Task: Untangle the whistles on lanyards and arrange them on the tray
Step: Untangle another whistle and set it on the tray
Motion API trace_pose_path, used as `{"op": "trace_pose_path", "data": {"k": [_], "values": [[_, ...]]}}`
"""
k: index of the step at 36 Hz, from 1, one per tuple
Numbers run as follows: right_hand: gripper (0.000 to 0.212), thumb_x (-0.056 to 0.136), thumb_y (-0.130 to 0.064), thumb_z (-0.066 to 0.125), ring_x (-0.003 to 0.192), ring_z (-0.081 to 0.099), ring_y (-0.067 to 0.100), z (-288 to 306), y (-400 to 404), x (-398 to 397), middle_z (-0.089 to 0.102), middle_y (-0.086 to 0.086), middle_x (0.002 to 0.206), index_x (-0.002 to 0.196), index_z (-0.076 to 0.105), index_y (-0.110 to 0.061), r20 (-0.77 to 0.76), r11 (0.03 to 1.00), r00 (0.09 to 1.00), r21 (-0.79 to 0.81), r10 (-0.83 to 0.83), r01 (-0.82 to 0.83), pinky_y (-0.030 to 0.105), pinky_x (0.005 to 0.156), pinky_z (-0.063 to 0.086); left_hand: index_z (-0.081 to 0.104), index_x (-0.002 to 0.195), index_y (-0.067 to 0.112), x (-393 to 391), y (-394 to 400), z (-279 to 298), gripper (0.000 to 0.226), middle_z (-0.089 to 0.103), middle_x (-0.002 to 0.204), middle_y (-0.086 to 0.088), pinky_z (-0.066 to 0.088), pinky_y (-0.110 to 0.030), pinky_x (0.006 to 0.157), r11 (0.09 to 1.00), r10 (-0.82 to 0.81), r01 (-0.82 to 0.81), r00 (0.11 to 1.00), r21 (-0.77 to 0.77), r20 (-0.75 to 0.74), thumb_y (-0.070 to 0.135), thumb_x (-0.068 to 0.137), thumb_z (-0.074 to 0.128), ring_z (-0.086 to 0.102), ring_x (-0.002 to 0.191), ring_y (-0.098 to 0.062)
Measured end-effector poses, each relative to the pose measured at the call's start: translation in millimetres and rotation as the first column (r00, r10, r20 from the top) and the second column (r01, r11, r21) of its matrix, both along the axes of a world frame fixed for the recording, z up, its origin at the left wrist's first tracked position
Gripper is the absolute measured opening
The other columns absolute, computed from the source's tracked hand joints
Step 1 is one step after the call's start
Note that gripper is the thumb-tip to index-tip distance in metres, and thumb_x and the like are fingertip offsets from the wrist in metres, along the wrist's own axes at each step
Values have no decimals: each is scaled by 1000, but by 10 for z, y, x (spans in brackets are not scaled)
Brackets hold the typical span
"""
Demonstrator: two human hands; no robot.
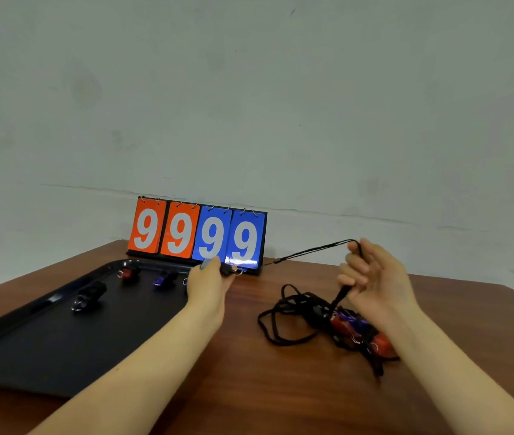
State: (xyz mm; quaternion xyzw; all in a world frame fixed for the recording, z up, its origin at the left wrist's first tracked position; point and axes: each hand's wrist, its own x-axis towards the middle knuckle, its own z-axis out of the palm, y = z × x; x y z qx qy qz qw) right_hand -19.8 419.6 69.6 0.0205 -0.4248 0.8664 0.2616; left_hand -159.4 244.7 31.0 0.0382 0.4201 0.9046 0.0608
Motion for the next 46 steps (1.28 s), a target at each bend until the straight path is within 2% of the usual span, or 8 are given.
{"op": "trace_pose_path", "data": {"k": [4,8,15,22,26,31,37,46], "values": [[27,97,-21,45,39,26,7,5,75,0,32,-5,49,80,60,-9,-17,990,996,107,-89,90,20,40,29,49,115,8,87,-22,25,16,56,114,-15,51,-38,93,982,-76,47,986,185,151,4,99,46,57,113,-26],[25,99,-20,44,39,26,8,-56,63,-44,35,-2,52,92,63,-6,-17,917,987,367,-161,156,21,39,29,47,86,8,104,-56,79,15,48,90,-14,49,-28,67,988,-43,15,983,156,177,1,96,38,56,82,-24],[28,95,-21,52,44,26,10,-96,-86,-10,36,-3,51,79,74,-15,-20,629,959,751,-283,201,22,43,21,55,86,12,264,-72,157,7,55,82,-5,27,-18,41,957,-123,101,990,-271,-68,13,91,49,37,51,-11],[32,95,-25,53,44,29,9,-151,-168,-35,36,-7,48,68,69,-18,-43,436,925,873,-377,218,18,45,26,67,105,18,578,119,34,38,71,76,10,28,-16,41,667,-511,148,805,-731,-302,48,96,46,36,41,-6],[31,97,-29,49,42,34,2,-179,-116,-77,40,-14,45,74,65,-15,-73,310,886,921,-457,236,20,51,29,69,88,15,645,143,-18,36,63,65,3,26,-19,42,618,-653,347,726,-705,-215,43,97,48,34,42,-10],[40,95,-41,48,41,32,6,-178,-53,-66,37,-11,45,65,53,-15,60,332,927,941,-371,72,19,47,29,54,73,15,504,75,58,30,45,57,5,24,-22,48,827,-490,372,844,-421,-219,31,98,47,34,46,-10],[43,95,-48,48,52,44,7,-302,11,-72,47,-6,59,64,46,-19,224,49,882,973,-415,-225,23,59,41,52,70,15,312,-92,156,31,48,57,4,23,-24,48,973,-226,210,955,-97,-194,26,98,48,35,44,-9],[41,99,-43,44,59,56,11,-396,346,-114,67,0,71,70,58,-18,172,-35,739,966,-651,-255,23,59,42,50,68,17,232,-166,164,30,47,61,3,27,-22,46,987,86,-107,983,-121,-162,25,97,47,36,48,-9]]}}
